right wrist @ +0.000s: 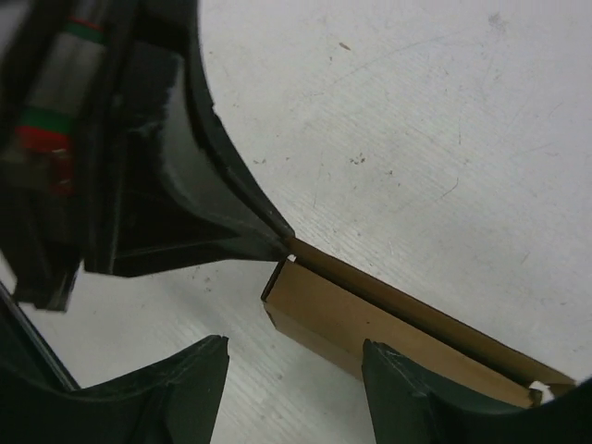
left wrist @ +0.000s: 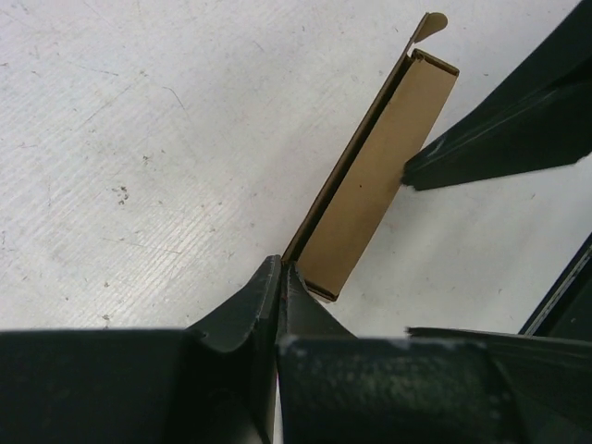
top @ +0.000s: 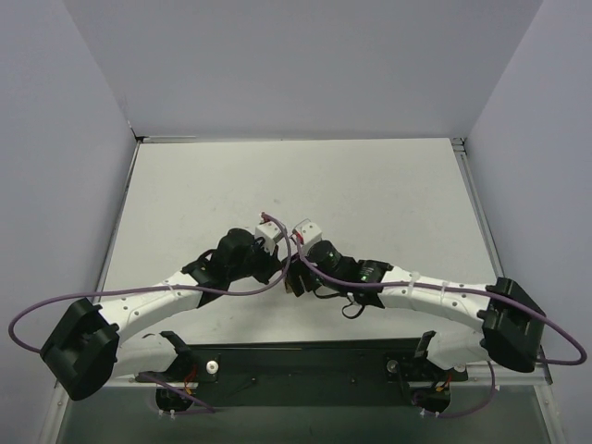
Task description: Fold the paper box
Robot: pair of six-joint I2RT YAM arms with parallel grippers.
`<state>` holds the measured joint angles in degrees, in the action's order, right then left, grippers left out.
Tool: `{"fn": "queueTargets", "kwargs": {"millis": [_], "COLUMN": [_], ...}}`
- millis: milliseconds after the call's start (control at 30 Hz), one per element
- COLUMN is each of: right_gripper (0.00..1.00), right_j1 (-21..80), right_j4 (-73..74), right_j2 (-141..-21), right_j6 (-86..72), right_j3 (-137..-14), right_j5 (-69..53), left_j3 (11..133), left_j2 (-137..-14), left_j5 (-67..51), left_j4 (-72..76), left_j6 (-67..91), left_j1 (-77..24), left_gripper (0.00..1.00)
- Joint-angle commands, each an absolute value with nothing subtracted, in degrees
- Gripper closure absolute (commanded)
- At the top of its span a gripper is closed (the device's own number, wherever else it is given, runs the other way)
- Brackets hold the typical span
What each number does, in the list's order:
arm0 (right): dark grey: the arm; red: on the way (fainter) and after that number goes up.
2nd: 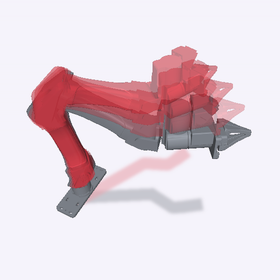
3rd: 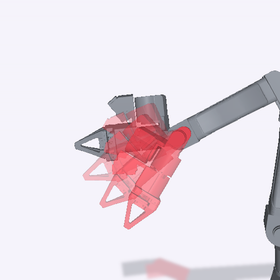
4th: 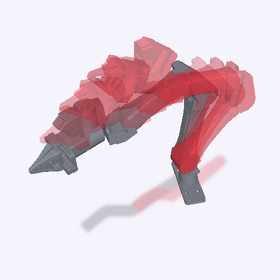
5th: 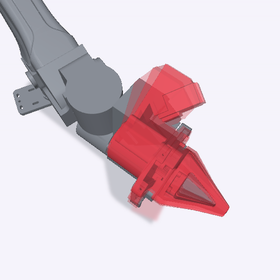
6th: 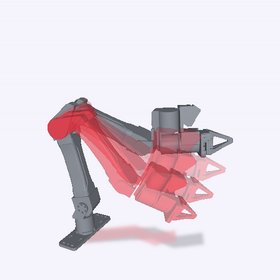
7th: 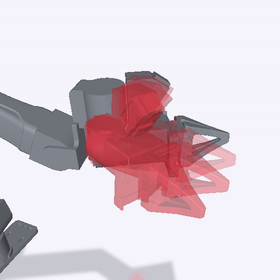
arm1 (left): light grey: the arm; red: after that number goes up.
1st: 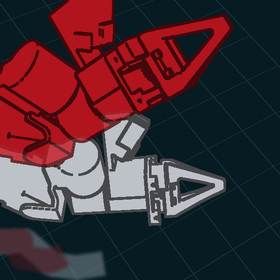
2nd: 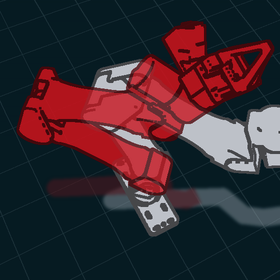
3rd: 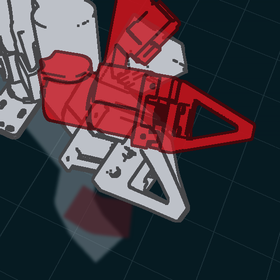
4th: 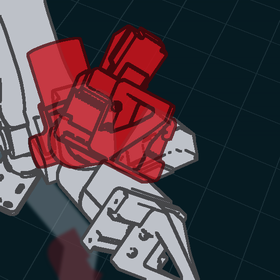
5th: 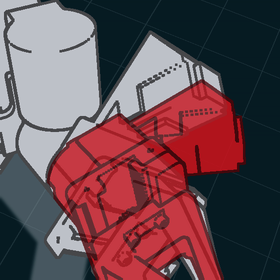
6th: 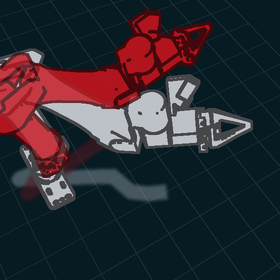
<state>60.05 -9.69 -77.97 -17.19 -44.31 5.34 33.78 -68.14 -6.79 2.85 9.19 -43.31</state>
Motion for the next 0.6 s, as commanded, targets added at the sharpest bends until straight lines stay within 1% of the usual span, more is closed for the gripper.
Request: {"fn": "queueTargets", "kwargs": {"millis": [0, 33, 67, 133, 167, 333, 567], "right_gripper": [0.35, 0.32, 0.26, 0.2, 0.18, 0.16, 0.16], "right_j1": [59.5, 58.5, 57.9, 56.0, 53.3, 50.3, 50.3], "right_j4": [-1.6, -0.6, -0.2, -0.3, -0.3, 2.0, 1.7], "right_j2": [-68.7, -66.5, -65.4, -62.4, -61.8, -60.6, -64.3], "right_j6": [-8.6, -7.3, -4.0, -0.9, 0.9, 12.3, 18.4], "right_j3": [-45.1, -45.3, -44.8, -43.6, -42.6, -42.0, -41.4], "right_j5": [-2.0, -3.7, -4.9, -6.8, -10.9, -15.4, -19.9], "left_j3": [34.2, 34.2, 34.3, 34.3, 34.2, 34.7, 35.5], "left_j2": [-66.8, -66.7, -66.7, -66.4, -66.4, -67.1, -67.8], "left_j5": [-12.3, -13.0, -13.8, -16.6, -17.7, -23.9, -26.8], "left_j4": [1.9, 1.8, 1.9, 2.5, 2.5, 2.4, 1.2], "left_j6": [6.1, 5.7, 5.2, 4.6, 4.0, 3.2, 2.7], "left_j1": [-42.5, -42.4, -42.4, -42.3, -42.2, -42.1, -42.5], "left_gripper": [1.0, 1.0, 1.0, 1.0, 1.0, 1.0, 1.0]}}
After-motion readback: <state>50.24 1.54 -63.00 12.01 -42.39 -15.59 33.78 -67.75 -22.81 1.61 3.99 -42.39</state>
